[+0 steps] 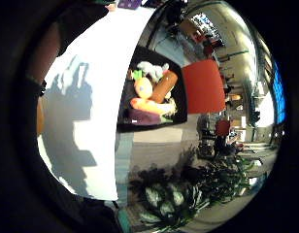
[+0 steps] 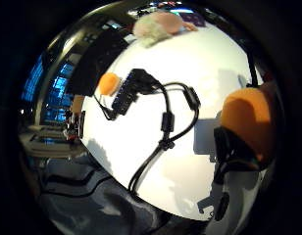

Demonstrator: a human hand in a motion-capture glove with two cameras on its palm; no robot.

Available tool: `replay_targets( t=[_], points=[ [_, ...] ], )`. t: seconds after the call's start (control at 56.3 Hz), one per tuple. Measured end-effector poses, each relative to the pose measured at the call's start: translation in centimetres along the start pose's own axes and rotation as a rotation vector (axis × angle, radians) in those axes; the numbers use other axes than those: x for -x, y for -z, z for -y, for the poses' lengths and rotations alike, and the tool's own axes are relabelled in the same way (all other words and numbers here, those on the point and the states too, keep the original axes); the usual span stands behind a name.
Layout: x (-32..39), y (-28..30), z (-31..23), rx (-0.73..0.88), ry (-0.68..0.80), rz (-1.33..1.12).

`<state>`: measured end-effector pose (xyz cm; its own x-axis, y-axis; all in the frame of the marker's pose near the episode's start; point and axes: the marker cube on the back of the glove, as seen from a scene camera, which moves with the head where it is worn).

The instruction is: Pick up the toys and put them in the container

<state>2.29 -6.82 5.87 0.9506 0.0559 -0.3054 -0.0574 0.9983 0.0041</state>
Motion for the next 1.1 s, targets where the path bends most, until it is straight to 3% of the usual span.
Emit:
replay_targets(
  t=[0.391, 0.515, 0.622, 0.728, 0.888, 1.013, 1.102],
  points=[
    [9.9, 14.9, 7.8, -0.217, 0.404, -0.143],
    [17.4, 17.1, 11.7, -0.231, 0.626, -0.101],
    [22.9, 17.6, 18.7, -0.176, 0.831, -0.095],
    [26.9, 17.0, 25.6, -0.105, 0.802, -0.060],
    [33.2, 14.4, 31.7, 0.015, 0.538, 0.023],
    [34.0, 12.1, 33.0, 0.022, 0.729, -0.118],
    [34.9, 11.5, 32.8, 0.106, 0.660, -0.076]
  ],
)
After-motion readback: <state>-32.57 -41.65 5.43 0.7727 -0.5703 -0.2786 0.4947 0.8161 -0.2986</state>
